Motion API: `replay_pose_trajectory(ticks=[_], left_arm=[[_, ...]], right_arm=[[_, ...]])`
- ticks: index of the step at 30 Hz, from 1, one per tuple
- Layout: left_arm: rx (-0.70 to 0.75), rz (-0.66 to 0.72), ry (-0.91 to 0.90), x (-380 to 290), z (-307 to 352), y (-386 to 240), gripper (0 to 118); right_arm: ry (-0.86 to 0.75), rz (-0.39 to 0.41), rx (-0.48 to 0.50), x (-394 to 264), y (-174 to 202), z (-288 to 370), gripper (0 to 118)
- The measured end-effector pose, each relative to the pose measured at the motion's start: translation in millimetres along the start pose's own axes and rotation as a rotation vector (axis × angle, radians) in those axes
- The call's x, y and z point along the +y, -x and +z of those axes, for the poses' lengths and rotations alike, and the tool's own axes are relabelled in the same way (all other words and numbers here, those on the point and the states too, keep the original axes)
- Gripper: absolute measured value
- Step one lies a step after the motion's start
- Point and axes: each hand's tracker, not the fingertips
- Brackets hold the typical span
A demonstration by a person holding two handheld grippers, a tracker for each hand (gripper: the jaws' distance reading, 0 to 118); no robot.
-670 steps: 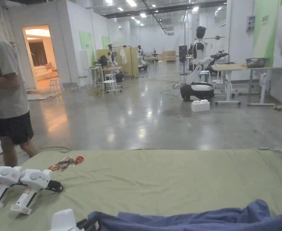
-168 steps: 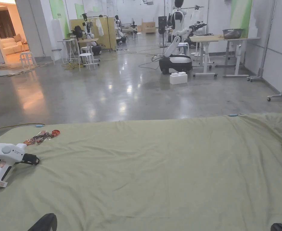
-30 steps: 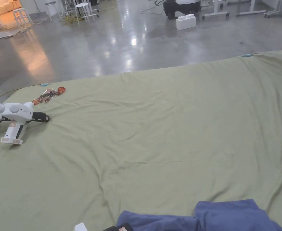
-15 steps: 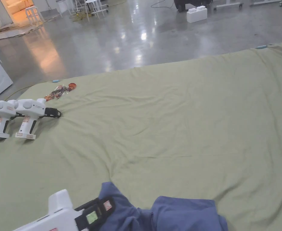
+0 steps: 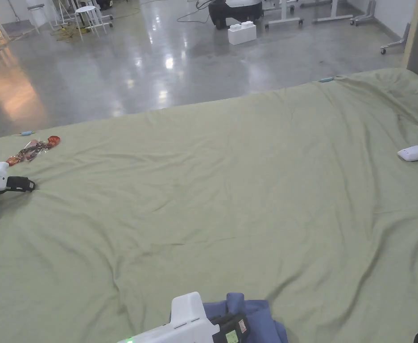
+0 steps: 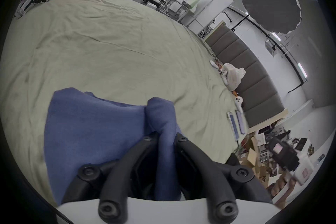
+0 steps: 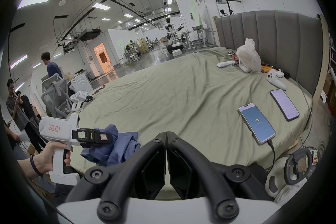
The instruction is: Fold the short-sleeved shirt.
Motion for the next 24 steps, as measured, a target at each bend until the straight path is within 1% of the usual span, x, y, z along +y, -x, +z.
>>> replay_pose_trajectory(ticks=[2, 3, 4, 5, 6, 7, 8, 9, 10, 12, 14, 16, 17, 20, 23, 24], left_arm=[[-0.089, 0.049, 0.009, 2.8, 1.2, 2.6, 28], [-0.122, 0.066, 0.009, 3.0, 3.9, 3.9, 36], [-0.139, 0.069, 0.014, 4.2, 4.7, 4.7, 46], [-0.15, 0.064, 0.021, 5.9, 5.6, 6.5, 60], [-0.154, 0.064, 0.012, 6.3, 8.1, 8.0, 71], [-0.157, 0.067, 0.003, 6.9, 13.1, 8.3, 69], [-0.159, 0.068, -0.012, 6.8, 17.3, 10.0, 57], [-0.157, 0.07, -0.024, 6.7, 20.9, 12.2, 22], [-0.157, 0.071, -0.019, 7.0, 20.9, 13.4, 1], [-0.091, 0.05, -0.015, 0.5, 15.8, 12.2, 1], [-0.135, -0.003, 0.046, -4.9, 5.8, 14.1, 0], [-0.142, 0.016, 0.04, -13.5, -6.0, 9.9, 0], [-0.142, 0.019, 0.069, -16.5, -14.3, 9.4, 0], [-0.074, 0.005, 0.182, -28.3, -52.9, 7.2, 0], [-0.102, -0.013, 0.167, -36.5, -66.6, -1.9, 0], [-0.08, -0.032, 0.164, -36.5, -66.5, -8.0, 0]], right_arm=[[0.007, -0.004, 0.006, -5.1, -2.9, -3.6, 0], [0.01, -0.003, 0.01, -5.8, -2.0, -4.9, 0], [0.012, -0.001, 0.013, -6.0, -1.3, -5.8, 0], [0.014, 0.002, 0.017, -6.4, -0.6, -6.5, 0], [0.013, 0.004, 0.023, -6.4, -0.2, -6.5, 0], [0.011, 0.004, 0.027, -6.3, 0.0, -6.4, 0], [0.011, 0.005, 0.031, -6.5, -0.1, -6.1, 0], [0.009, 0.007, 0.032, -7.2, -0.4, -5.7, 0], [0.009, 0.008, 0.03, -7.6, -1.1, -5.5, 0], [0.02, 0.003, 0.029, -9.2, -5.0, -6.2, 0], [0.03, 0.005, 0.026, -10.5, -6.0, -5.3, 0], [0.036, 0.012, 0.016, -11.9, -6.6, -1.7, 0], [0.038, 0.012, 0.015, -11.8, -6.0, 0.0, 0], [0.049, 0.009, 0.011, -12.7, -6.5, 0.5, 0], [0.067, 0.019, 0.02, -12.4, 0.8, -1.2, 0], [0.079, 0.023, 0.043, -12.7, 5.2, -3.9, 0]])
